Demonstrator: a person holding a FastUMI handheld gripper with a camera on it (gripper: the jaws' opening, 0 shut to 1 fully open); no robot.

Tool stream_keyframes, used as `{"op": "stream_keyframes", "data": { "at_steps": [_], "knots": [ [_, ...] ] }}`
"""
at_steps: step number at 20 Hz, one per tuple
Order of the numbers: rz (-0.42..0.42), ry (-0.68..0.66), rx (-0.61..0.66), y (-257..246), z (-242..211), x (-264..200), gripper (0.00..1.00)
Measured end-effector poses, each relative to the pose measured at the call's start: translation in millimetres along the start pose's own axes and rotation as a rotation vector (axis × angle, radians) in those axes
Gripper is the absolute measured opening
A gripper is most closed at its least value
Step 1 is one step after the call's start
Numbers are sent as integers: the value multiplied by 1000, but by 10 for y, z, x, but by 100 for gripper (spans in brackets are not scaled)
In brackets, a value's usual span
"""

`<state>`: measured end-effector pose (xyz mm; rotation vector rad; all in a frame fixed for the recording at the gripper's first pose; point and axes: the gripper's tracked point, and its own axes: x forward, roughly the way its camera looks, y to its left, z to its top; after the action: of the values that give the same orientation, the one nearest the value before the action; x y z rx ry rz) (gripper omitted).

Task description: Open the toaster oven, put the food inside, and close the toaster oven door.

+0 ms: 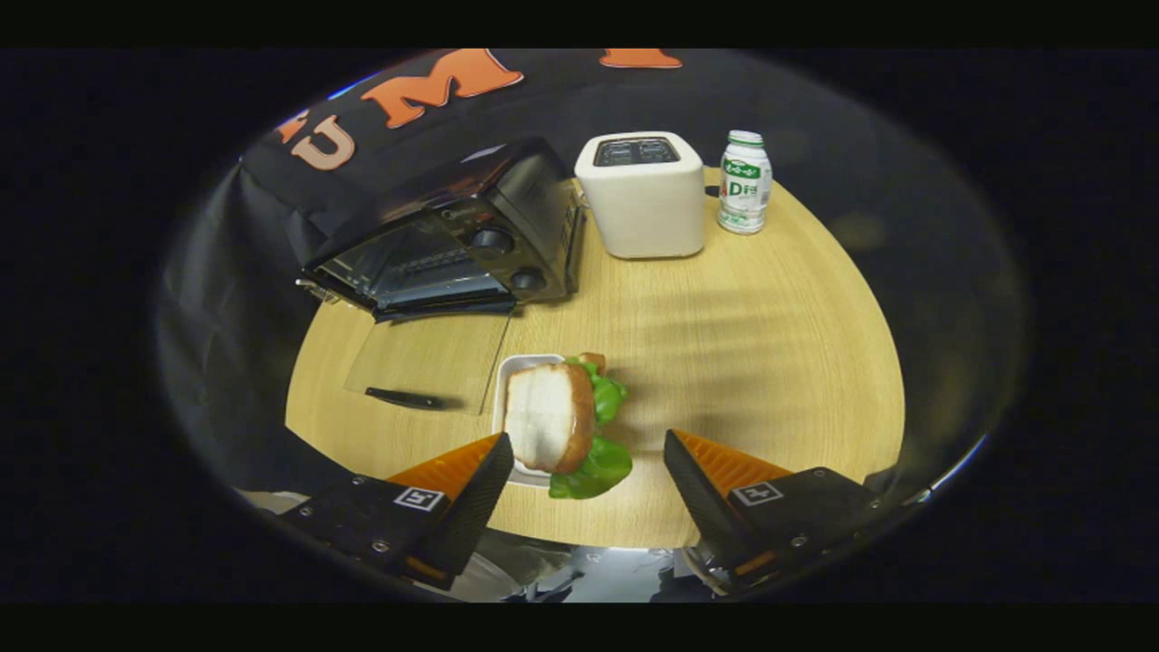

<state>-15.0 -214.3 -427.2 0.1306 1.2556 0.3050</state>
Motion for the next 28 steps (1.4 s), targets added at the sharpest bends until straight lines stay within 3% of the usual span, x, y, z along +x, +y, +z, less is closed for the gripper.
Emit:
{"op": "stream_keyframes", "data": {
  "at_steps": [5,9,12,16,22,28],
  "knots": [
    [111,67,26,63,108,226,91],
    [147,106,33,72,77,306,68],
    [166,129,57,81,51,302,44],
    [157,132,41,82,19,264,28],
    [89,81,58,52,110,79,13],
    [76,-57,122,148,351,-284,13]
  ]
}}
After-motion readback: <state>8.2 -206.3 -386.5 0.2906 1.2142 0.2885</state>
